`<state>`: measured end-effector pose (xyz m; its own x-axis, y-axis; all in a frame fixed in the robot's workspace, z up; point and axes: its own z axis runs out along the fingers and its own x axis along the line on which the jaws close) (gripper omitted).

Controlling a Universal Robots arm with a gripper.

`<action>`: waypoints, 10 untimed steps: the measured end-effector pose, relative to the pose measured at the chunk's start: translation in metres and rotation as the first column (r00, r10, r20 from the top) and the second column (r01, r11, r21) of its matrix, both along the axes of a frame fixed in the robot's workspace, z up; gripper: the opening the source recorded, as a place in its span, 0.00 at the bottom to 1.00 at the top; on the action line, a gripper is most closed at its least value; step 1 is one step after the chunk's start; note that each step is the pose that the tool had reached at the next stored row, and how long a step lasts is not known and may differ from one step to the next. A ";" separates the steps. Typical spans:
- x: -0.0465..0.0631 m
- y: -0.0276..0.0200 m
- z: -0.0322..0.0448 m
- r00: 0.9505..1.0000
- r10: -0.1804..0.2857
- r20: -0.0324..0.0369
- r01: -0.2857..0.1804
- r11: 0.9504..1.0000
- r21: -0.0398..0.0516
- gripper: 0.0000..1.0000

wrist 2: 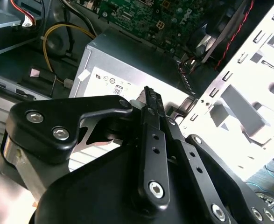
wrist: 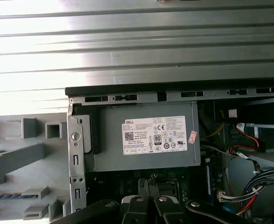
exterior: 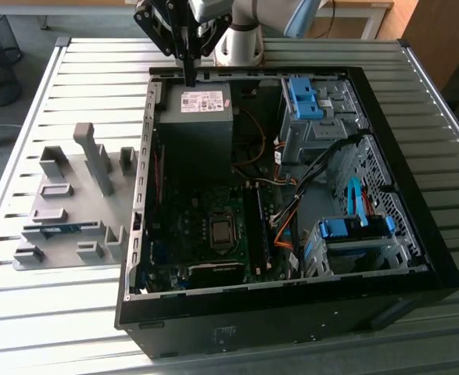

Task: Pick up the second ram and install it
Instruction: 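Reach for the second ram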

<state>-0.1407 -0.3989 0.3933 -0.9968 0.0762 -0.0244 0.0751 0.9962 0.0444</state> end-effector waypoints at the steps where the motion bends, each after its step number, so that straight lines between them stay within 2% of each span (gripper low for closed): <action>1: 0.000 0.0000 0.0000 1.000 0.000 0.000 0.000 1.000 0.000 0.10; 10: -0.005 0.0000 0.0000 1.000 0.000 0.000 0.000 1.000 0.000 0.10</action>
<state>-0.1455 -0.3989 0.3932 -0.9968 0.0762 -0.0245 0.0751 0.9962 0.0444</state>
